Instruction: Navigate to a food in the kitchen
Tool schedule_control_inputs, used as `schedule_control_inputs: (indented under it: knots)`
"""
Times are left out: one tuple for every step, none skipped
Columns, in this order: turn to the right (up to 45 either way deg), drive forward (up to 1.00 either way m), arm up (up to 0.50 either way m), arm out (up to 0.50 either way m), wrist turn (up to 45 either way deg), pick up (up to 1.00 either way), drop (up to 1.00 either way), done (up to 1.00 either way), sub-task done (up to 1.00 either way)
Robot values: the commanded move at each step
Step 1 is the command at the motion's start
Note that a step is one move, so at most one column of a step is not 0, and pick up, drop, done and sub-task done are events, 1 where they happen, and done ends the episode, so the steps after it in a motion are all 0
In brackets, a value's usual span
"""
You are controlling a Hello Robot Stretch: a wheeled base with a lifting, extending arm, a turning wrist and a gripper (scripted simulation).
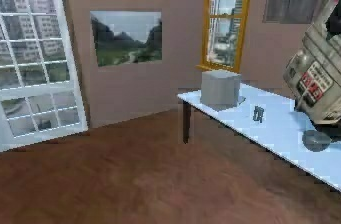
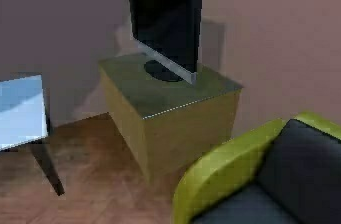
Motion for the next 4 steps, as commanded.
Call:
schedule_control_inputs:
  knots:
    - [-45.0,0.00,0.00,0.00,0.0,0.00,0.00,0.00,0.00]
    - [-45.0,0.00,0.00,0.00,0.0,0.00,0.00,0.00,0.00]
    - [-15.0,0.00,0.00,0.00,0.0,0.00,0.00,0.00,0.00]
    - [0.0,1.00,0.00,0.00,0.0,0.00,0.00,0.00,0.00]
